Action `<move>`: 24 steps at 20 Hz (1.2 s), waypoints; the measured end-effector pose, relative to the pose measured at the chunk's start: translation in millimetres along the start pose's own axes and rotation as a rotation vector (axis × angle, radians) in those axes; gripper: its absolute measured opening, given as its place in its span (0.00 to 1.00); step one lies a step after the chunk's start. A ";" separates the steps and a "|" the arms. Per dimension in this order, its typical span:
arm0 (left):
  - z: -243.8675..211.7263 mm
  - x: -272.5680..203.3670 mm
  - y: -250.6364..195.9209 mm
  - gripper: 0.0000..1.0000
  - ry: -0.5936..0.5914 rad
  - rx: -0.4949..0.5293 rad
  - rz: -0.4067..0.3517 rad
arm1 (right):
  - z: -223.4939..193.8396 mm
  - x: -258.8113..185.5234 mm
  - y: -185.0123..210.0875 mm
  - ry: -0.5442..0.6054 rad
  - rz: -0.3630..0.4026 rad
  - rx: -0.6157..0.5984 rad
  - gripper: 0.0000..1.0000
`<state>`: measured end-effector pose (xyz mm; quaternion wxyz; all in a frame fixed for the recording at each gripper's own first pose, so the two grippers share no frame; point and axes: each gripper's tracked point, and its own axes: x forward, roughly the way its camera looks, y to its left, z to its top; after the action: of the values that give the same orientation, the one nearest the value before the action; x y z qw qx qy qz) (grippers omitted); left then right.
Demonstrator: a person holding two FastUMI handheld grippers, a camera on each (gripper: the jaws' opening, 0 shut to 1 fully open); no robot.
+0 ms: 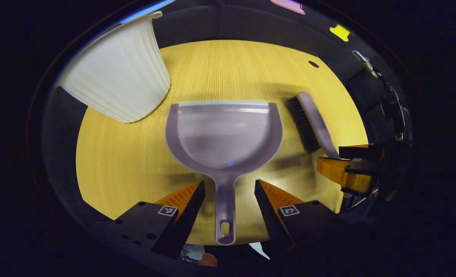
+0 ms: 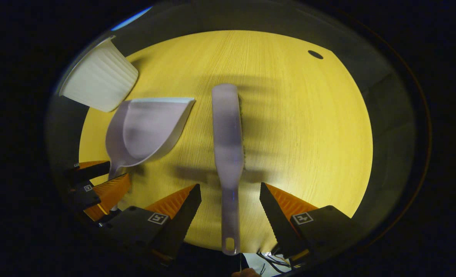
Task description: Pick up the small broom and dustpan from the desktop, sweep the trash into the dustpan with the broom, and then empty the trash into the garbage bin.
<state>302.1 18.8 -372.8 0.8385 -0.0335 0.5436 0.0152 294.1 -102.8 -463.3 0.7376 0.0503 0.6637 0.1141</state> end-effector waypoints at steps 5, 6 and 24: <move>17.1 -107.1 -7.2 0.78 -0.353 -0.002 -0.009 | 21.5 -117.0 31.3 -0.317 0.095 0.154 0.92; 20.6 -127.9 -5.5 0.78 -0.450 -0.010 -0.009 | 31.0 -146.9 39.2 -0.414 0.125 0.193 0.91; -8.0 -259.7 -6.3 0.78 -1.080 0.051 0.004 | 25.0 -343.2 40.8 -1.427 -0.146 -0.042 0.95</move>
<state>189.1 14.8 -138.8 0.9992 0.0005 0.0353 0.0184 282.7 -142.0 -119.2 0.9982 0.0540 0.0189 0.0165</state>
